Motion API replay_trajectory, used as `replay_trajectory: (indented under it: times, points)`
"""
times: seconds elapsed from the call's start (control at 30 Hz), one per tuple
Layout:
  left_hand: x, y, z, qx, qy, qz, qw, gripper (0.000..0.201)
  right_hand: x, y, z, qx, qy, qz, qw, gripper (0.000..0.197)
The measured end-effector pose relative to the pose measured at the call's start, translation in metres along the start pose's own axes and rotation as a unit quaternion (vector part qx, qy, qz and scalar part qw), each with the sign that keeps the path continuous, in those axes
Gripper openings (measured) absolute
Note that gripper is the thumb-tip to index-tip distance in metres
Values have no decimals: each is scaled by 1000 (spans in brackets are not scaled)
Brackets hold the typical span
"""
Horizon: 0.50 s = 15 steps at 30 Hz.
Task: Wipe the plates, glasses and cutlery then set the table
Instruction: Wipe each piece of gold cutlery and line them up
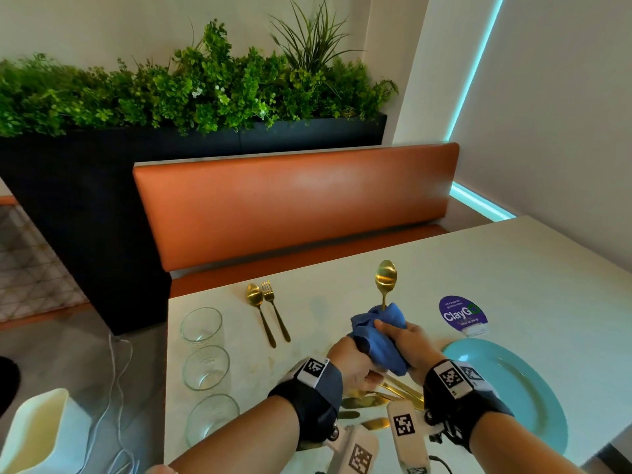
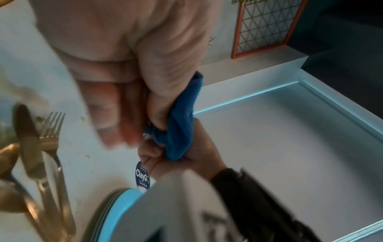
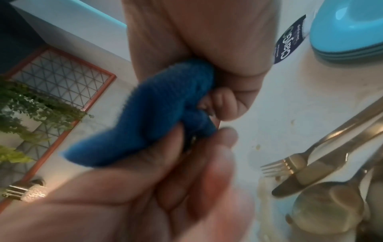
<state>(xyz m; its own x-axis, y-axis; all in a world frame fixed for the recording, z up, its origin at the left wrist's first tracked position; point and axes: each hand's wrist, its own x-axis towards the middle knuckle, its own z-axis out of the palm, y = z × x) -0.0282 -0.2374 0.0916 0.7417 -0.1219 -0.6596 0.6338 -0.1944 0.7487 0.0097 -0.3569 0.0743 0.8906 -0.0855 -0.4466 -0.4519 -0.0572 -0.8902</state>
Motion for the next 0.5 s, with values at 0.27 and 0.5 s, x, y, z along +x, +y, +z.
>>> replay_trajectory:
  times: [0.27, 0.5]
  points:
    - [47, 30, -40, 168, 160, 117, 966, 27, 16, 4, -5, -116, -65, 0, 991, 12]
    - [88, 41, -34, 85, 142, 44, 985, 23, 36, -10, 14, -245, -115, -26, 962, 8]
